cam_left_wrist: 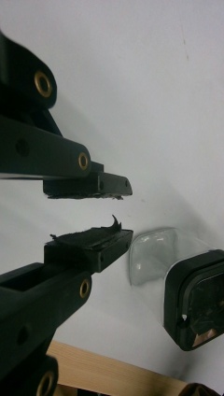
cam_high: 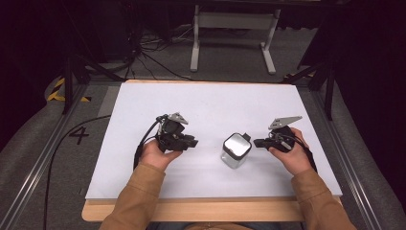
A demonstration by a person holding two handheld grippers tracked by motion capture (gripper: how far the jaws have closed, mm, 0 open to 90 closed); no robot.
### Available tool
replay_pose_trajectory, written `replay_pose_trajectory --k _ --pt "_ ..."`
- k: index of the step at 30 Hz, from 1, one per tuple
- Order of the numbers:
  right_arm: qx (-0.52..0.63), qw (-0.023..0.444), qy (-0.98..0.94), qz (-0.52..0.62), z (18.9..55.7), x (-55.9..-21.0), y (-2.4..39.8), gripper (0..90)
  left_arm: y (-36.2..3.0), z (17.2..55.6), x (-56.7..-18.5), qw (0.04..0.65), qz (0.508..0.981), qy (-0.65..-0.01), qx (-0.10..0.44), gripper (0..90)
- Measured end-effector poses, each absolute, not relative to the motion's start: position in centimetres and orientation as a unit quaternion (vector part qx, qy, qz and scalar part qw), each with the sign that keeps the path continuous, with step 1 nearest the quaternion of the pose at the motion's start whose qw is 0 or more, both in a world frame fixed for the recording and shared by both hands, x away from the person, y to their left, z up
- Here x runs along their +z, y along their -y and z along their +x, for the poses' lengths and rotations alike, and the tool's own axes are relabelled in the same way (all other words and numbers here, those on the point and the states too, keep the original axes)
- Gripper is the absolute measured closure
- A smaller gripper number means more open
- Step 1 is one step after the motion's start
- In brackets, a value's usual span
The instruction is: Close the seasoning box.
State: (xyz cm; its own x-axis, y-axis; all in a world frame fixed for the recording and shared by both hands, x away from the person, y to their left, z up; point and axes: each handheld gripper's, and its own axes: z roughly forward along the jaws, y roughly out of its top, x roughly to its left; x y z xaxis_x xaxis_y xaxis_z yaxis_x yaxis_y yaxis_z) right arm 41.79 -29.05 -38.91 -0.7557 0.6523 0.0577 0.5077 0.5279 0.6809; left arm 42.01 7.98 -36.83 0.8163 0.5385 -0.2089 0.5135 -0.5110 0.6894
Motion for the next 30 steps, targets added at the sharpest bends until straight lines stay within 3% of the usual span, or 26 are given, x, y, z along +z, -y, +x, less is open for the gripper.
replay_pose_trajectory --k 12,18,30 --pt "0.34 0.104 -0.875 0.329 38.4 -38.5 29.9 89.9 -2.6 43.8 -39.2 0.368 0.894 -0.256 0.005 88.0" --pt "0.344 0.101 -0.878 0.317 37.0 -39.2 28.9 90.0 0.1 44.3 -40.5 0.353 0.904 -0.24 -0.01 88.7" --pt "0.349 0.105 -0.878 0.309 37.6 -40.7 26.6 90.0 -0.4 44.5 -40.3 0.352 0.905 -0.24 -0.008 87.6"
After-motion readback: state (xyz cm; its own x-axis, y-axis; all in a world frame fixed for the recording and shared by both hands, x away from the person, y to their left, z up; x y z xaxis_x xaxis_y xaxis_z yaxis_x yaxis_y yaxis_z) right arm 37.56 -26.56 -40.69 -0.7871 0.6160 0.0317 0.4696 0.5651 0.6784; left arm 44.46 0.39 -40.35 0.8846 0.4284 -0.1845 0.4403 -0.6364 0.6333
